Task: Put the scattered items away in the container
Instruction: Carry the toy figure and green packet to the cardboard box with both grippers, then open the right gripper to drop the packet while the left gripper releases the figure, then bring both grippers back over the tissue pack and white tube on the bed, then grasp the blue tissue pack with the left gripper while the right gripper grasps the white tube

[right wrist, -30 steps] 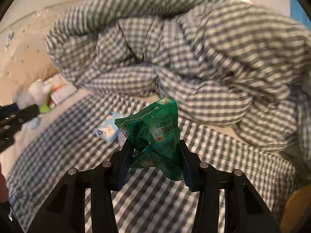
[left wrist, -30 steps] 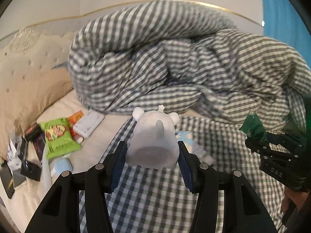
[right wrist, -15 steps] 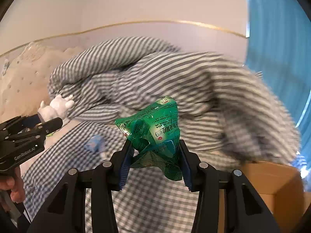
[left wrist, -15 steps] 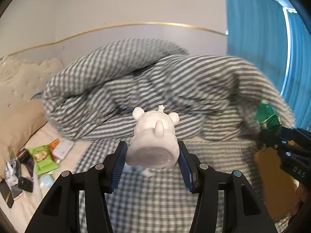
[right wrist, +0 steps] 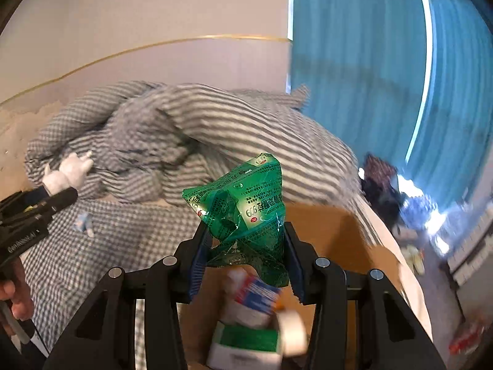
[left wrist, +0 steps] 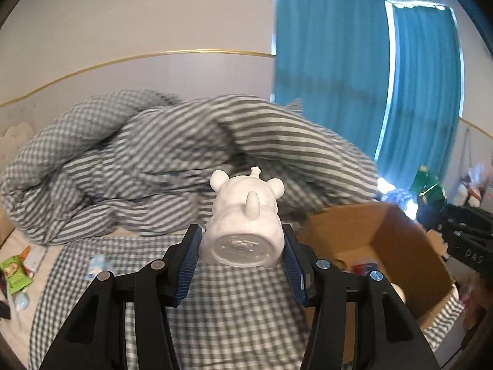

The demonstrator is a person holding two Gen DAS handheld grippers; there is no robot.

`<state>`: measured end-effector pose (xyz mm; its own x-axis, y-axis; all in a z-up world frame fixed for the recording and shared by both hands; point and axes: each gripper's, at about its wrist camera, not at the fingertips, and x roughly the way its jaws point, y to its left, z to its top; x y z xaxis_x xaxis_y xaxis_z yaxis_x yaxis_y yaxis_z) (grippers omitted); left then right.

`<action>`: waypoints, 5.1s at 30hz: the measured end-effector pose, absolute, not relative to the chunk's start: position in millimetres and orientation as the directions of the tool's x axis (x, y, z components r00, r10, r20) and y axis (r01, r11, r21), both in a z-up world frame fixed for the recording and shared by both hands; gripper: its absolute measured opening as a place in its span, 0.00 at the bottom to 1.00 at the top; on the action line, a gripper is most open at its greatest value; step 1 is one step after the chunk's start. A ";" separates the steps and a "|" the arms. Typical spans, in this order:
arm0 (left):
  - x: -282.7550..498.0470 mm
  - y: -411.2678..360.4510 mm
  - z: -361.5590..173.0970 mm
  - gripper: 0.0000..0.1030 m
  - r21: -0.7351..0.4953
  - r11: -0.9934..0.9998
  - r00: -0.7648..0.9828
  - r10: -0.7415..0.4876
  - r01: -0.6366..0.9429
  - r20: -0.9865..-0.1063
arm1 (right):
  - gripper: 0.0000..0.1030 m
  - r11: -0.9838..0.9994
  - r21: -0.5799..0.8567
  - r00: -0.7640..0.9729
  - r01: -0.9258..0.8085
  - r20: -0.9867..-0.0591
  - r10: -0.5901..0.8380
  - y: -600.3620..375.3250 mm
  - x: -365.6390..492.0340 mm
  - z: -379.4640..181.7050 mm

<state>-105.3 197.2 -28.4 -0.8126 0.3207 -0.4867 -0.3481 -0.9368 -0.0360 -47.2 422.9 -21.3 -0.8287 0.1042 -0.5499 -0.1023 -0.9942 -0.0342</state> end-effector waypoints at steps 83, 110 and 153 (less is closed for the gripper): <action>-116.4 -17.7 -29.3 1.00 -0.034 -0.999 -0.859 0.013 0.005 -0.512 | 1.00 -0.991 -0.003 -0.873 0.136 -0.473 -0.118 239.2 -97.9 -11.2; -223.1 -148.5 -166.9 1.00 -0.025 -0.994 -0.742 -0.064 0.107 -0.667 | 1.00 -0.920 -0.038 -0.701 0.390 -0.661 -0.269 78.7 -228.8 -147.3; -317.0 -126.8 -266.0 0.43 0.002 -0.999 -0.643 -0.029 0.043 -0.765 | 1.00 -0.900 -0.001 -0.599 0.436 -0.747 -0.289 47.2 -294.4 -236.3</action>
